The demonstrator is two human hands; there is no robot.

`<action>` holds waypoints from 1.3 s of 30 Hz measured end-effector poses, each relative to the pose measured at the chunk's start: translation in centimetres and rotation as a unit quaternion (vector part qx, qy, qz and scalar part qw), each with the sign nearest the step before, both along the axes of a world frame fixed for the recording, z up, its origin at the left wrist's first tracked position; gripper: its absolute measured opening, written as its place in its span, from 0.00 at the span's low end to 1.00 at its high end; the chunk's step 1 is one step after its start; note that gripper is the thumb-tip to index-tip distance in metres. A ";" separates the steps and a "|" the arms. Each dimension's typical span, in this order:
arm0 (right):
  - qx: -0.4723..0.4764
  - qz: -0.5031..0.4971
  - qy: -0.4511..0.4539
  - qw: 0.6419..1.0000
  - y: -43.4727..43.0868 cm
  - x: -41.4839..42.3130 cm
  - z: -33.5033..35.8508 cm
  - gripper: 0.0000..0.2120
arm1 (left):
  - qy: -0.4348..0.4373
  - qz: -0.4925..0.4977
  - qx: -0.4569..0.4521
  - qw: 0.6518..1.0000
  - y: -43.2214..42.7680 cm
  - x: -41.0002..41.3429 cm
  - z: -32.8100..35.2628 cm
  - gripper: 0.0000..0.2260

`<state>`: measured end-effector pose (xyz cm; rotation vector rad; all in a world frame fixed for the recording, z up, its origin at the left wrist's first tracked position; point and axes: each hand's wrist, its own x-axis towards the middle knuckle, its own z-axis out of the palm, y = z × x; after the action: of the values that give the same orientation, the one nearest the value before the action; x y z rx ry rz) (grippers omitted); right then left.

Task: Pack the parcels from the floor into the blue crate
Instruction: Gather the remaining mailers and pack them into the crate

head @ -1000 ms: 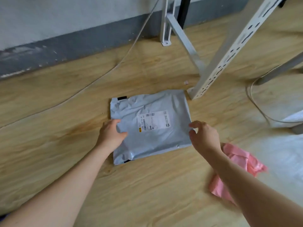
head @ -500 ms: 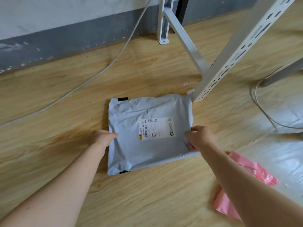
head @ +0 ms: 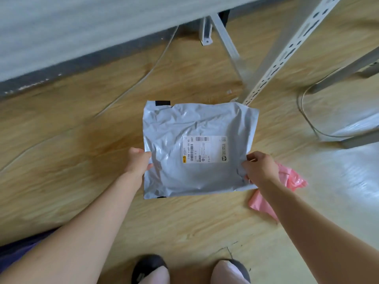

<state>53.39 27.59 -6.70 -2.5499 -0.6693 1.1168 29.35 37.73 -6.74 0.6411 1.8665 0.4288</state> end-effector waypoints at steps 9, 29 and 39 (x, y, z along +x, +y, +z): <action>-0.041 0.014 0.080 0.996 -7.6 -2.0 17.6 0.07 | 0.007 -0.050 0.025 0.998 -8.5 -3.8 20.0 0.05; 0.004 0.181 0.062 0.982 -16.3 -28.8 42.2 0.11 | 0.010 0.062 0.126 0.990 -24.5 -32.6 42.3 0.08; -0.011 0.246 0.077 0.966 -20.9 -46.4 45.1 0.10 | 0.028 0.090 0.160 0.983 -32.0 -49.9 44.8 0.19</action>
<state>6.97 6.73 38.40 -2.3393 -1.2985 1.4588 -20.57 5.69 38.07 0.7052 1.9343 0.8493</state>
